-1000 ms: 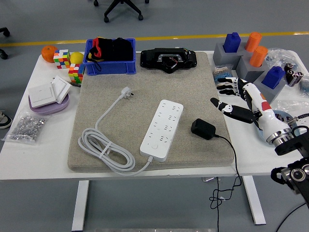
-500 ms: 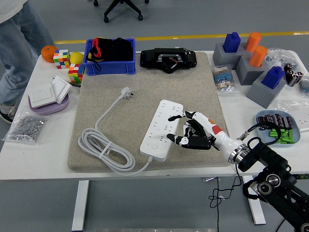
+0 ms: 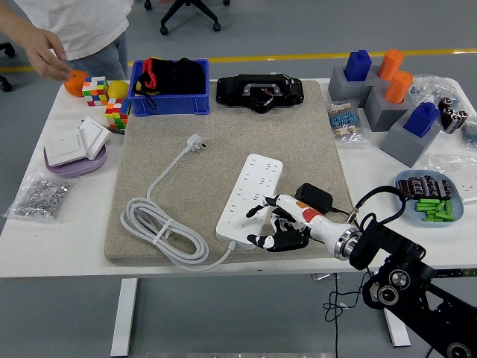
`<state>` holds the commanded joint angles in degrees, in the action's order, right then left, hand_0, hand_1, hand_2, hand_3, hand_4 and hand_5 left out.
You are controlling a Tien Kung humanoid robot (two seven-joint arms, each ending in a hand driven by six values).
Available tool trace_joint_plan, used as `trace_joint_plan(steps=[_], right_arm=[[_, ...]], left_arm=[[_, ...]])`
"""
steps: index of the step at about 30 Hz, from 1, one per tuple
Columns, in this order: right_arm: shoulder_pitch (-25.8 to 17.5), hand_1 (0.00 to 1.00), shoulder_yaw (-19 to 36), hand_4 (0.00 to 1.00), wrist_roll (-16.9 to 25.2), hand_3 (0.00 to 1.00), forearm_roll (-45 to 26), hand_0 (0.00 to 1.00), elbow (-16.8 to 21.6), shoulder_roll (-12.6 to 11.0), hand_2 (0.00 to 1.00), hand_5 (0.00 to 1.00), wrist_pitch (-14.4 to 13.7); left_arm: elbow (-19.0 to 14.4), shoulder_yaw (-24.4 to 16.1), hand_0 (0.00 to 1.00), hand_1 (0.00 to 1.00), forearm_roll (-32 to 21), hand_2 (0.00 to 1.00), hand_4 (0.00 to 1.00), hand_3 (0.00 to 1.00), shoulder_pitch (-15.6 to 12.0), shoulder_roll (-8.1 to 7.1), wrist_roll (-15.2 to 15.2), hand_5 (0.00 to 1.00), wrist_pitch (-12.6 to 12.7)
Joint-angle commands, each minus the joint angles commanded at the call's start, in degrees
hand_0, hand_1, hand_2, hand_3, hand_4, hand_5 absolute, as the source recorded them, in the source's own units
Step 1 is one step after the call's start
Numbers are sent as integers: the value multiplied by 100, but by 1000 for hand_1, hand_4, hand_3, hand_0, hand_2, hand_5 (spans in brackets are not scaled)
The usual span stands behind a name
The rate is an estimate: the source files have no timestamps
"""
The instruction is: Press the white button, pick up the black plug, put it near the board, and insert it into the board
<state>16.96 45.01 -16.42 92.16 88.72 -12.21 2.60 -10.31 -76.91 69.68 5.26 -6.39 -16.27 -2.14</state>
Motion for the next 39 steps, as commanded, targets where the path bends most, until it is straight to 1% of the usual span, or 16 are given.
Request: trace_joint_plan(steps=[8, 14, 17, 18, 23, 24, 28, 39], right_arm=[[143, 2, -258, 462, 31, 637, 31, 2, -164, 61, 105, 99, -67], [216, 2, -408, 456, 79, 634, 35, 2, -257, 138, 106, 102, -126], [290, 2, -486, 456, 102, 634, 8, 2, -372, 198, 106, 102, -138], [325, 2, -503, 432, 105, 634, 10, 2, -429, 233, 106, 95, -138], [463, 2, -542, 432, 152, 634, 19, 2, -612, 396, 106, 95, -171], [491, 2, -552, 369, 164, 625, 25, 2, -644, 422, 104, 54, -182], [549, 2, -564, 369, 180, 625, 89, 2, -729, 479, 104, 54, -200], [609, 2, -642, 369, 208, 621, 407, 2, -880, 481, 102, 51, -233]], left_arm=[[0, 25, 707, 665, 2, 586, 661, 679, 40, -30, -5, 268, -1], [0, 27, 707, 665, 22, 586, 661, 679, 35, -37, -15, 269, -4], [0, 32, 707, 665, 29, 586, 661, 679, 27, -37, -17, 269, -5], [0, 24, 706, 665, 39, 586, 661, 679, 29, -34, -21, 268, -5], [0, 55, 706, 665, 25, 586, 661, 679, 27, -29, -13, 268, -10], [0, 57, 706, 666, 25, 584, 661, 679, 27, -27, -11, 269, -11], [0, 51, 706, 666, 29, 584, 661, 679, 14, -17, -13, 269, -11], [0, 0, 706, 664, 66, 586, 661, 679, -8, -13, -31, 269, -5]])
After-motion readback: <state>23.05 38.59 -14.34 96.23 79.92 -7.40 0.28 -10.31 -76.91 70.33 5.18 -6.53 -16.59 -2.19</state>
